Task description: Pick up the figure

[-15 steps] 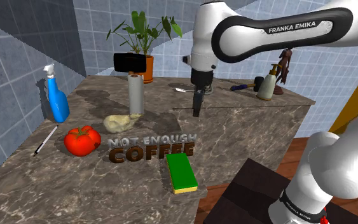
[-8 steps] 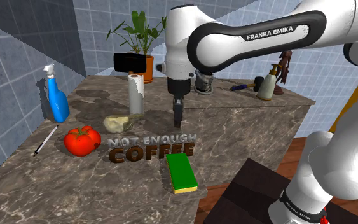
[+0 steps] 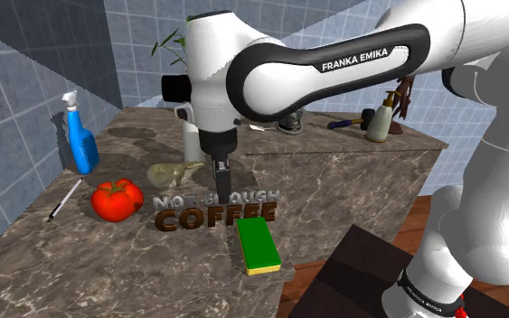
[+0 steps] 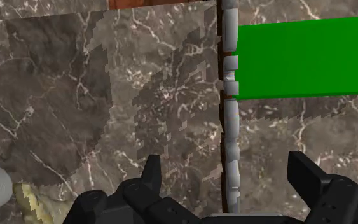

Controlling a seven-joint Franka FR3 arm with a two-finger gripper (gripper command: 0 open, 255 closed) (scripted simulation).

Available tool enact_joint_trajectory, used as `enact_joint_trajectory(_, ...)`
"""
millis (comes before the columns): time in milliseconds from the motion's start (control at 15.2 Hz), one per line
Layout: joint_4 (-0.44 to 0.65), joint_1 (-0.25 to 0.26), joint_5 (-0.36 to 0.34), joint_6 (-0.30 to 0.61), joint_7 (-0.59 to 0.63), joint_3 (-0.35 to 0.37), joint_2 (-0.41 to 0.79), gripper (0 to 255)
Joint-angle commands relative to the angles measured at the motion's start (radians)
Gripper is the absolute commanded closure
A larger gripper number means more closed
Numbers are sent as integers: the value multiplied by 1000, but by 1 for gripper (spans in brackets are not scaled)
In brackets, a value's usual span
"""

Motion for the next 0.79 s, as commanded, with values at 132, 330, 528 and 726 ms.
enact_joint_trajectory(132, -29, 9, -9, 46, 9, 8, 21, 0)
enact_joint_trajectory(330, -60, 9, -13, 84, 14, 7, 29, 0)
enact_joint_trajectory(528, -65, 9, -14, 91, 15, 7, 31, 0)
enact_joint_trajectory(726, -65, 9, -15, 91, 16, 7, 32, 255)
